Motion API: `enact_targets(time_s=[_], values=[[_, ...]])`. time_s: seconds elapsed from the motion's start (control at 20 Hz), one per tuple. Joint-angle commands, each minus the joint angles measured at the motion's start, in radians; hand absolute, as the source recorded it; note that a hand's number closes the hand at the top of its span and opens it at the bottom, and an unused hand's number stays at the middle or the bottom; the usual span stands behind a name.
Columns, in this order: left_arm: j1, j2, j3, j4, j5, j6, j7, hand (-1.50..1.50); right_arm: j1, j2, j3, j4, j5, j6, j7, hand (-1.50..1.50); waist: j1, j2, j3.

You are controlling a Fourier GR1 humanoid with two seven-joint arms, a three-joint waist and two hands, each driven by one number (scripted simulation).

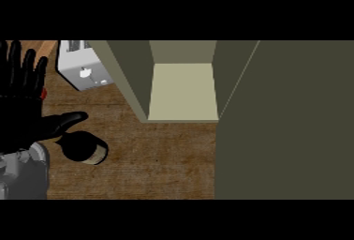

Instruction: Pick up the wine, place it into the cabinet and close the cabinet

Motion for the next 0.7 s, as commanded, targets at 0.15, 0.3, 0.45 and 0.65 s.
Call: enact_targets(time_s=[0.15,0.3,0.45,0.65], values=[[-0.076,0.018,-0.041,-0.012,-0.030,0.084,0.085,-1.50,0.029,0.013,0.003,-0.025,-0.001,0.030,0.021,-1.50,0.000,0.000,0.000],[0.042,0.025,-0.024,-0.080,0.017,0.029,0.062,-1.50,-0.015,0.022,0.013,-0.058,0.024,-0.010,0.096,-1.50,0.005,0.000,0.000],[0.037,-0.013,-0.090,-0.127,-0.055,0.101,0.075,-1.50,0.018,0.017,-0.026,-0.048,-0.024,0.035,0.050,-1.50,0.003,-0.001,0.000],[-0.006,0.027,-0.063,-0.068,-0.042,0.090,0.089,-1.50,-0.054,0.047,0.026,-0.051,0.037,-0.011,0.116,-1.50,0.003,0.000,0.000]])
